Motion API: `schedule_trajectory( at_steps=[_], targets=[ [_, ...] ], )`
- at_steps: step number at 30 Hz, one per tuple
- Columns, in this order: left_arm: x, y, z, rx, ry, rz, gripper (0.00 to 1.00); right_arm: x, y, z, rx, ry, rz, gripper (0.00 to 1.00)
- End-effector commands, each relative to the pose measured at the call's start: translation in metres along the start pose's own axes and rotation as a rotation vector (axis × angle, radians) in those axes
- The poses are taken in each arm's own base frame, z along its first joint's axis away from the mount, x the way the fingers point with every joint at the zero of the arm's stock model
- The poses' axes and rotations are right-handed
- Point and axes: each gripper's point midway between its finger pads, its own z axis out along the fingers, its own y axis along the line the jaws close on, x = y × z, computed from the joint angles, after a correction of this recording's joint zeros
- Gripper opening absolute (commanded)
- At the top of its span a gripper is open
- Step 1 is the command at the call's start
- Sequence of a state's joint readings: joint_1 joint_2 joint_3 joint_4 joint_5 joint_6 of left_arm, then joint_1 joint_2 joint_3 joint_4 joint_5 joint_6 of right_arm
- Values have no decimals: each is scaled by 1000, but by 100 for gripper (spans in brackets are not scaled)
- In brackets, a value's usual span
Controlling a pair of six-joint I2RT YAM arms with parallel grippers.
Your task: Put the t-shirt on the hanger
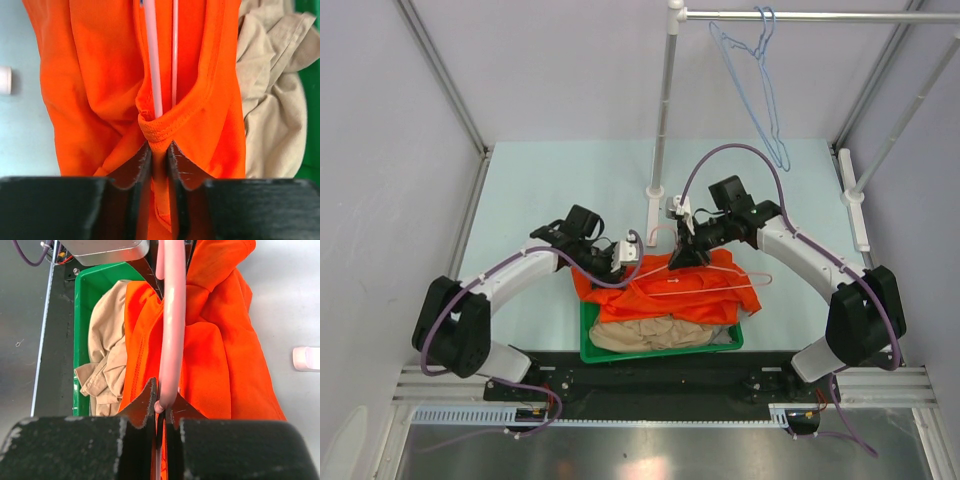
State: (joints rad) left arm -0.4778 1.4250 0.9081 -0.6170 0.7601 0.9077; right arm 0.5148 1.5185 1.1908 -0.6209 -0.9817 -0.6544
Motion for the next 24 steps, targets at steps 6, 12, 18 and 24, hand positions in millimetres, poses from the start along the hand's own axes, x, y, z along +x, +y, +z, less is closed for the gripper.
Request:
schedule_trajectory(
  at_steps=[6,12,18,24],
  targets=[
    [-83,-6,-15,32,-219,65,18,-14,5,3,-25,-48,-2,0],
    [-103,-9,-19,30,-256,56,18,-29,6,7,-35,-82,8,0],
    [-105,-10,-19,30,-260,40,19,-48,13,23,-74,-114,-14,0],
    [-110,-12,-23,25,-275,35,19,-61,6,32,-71,-150,-25,0]
  ],
)
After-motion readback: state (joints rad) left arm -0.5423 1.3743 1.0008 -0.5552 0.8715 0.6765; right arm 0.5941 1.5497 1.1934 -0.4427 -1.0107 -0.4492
